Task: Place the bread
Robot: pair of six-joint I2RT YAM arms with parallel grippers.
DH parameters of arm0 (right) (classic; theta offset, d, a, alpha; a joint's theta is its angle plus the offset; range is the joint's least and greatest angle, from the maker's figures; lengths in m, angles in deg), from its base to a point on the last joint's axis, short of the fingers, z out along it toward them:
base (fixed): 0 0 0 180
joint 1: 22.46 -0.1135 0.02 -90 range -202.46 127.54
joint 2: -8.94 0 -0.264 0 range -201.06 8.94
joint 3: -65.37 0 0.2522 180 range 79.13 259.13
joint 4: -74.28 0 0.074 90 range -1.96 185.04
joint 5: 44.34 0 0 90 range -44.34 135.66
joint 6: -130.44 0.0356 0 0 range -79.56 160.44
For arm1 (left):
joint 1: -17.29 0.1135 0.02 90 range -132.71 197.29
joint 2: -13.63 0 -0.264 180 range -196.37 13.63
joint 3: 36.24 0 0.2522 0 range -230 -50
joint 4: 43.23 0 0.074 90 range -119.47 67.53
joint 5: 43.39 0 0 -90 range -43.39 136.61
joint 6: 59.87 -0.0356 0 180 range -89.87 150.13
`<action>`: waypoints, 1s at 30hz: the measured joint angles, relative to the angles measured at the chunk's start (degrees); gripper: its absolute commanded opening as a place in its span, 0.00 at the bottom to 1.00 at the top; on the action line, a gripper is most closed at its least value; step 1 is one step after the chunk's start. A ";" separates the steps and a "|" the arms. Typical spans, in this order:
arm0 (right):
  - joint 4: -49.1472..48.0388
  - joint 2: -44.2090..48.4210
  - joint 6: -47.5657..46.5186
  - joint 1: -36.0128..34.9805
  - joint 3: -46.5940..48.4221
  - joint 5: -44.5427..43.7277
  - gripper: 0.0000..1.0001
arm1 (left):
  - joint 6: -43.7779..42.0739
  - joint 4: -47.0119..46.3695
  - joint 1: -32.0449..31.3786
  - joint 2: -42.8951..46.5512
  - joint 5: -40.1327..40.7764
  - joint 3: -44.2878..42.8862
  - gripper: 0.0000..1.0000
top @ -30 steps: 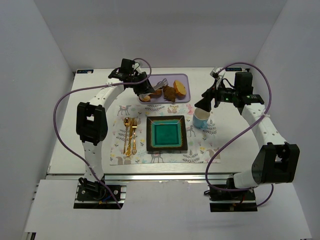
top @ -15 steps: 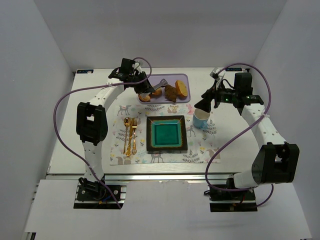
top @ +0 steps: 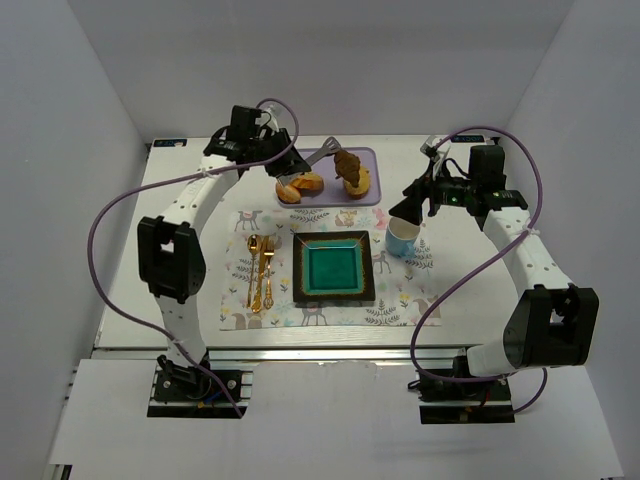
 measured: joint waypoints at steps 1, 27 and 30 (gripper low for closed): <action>-0.02 0.00 0.00 0.04 0.00 0.02 0.85 | -0.22 -0.33 0.00 1.49 -0.37 1.05 0.00; 1.38 -0.13 0.00 0.20 0.98 1.05 0.85 | -11.34 5.68 -2.54 29.35 -8.02 42.27 0.40; 1.40 -0.13 -0.02 0.20 0.98 1.05 0.85 | -11.80 6.12 -2.54 29.35 -7.06 41.88 0.47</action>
